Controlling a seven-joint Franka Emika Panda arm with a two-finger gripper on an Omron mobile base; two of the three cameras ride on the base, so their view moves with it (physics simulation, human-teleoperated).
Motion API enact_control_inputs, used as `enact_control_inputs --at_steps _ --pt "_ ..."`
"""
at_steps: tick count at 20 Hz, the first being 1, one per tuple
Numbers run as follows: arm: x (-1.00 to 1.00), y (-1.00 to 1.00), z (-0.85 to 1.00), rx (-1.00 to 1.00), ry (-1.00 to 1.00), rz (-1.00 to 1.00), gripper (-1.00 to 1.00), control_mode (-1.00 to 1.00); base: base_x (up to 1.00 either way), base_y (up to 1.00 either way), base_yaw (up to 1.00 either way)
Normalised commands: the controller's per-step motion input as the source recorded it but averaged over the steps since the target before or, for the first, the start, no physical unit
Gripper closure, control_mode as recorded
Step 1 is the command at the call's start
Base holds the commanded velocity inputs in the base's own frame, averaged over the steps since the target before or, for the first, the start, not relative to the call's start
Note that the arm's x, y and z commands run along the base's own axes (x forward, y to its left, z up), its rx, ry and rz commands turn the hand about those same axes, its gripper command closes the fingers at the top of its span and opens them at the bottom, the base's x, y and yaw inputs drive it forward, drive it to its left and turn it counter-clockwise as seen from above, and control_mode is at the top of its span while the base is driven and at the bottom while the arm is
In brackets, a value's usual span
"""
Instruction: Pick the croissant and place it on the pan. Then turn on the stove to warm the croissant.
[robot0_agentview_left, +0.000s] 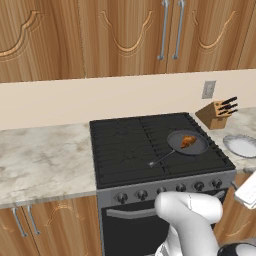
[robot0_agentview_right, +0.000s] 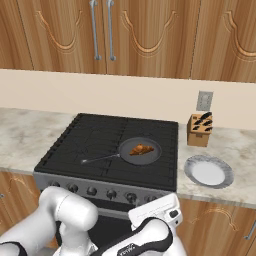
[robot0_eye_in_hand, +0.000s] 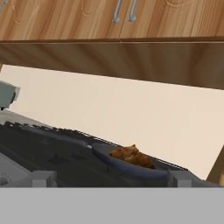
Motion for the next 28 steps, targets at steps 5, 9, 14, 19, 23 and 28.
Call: enact_control_inputs --at_steps 5,9,14,19,23,28 --pt "0.0 -0.01 -0.18 0.03 0.0 -0.07 -1.0 -1.0 0.0 0.0 0.0" --pt "0.0 0.0 -0.15 0.05 0.0 -0.06 -1.0 -1.0 0.0 0.0 0.0" --pt "0.0 0.0 -0.18 0.05 0.01 -0.04 -1.0 -1.0 0.0 0.0 0.0" --pt "0.0 0.0 -0.24 0.05 0.03 -0.01 -1.0 -1.0 0.0 0.0 0.0" --pt "0.03 0.0 -0.24 0.06 0.06 0.0 -1.0 -1.0 0.0 0.0 0.0" --pt "0.11 0.0 -0.19 0.06 0.08 0.0 -1.0 -1.0 0.0 0.0 0.0"
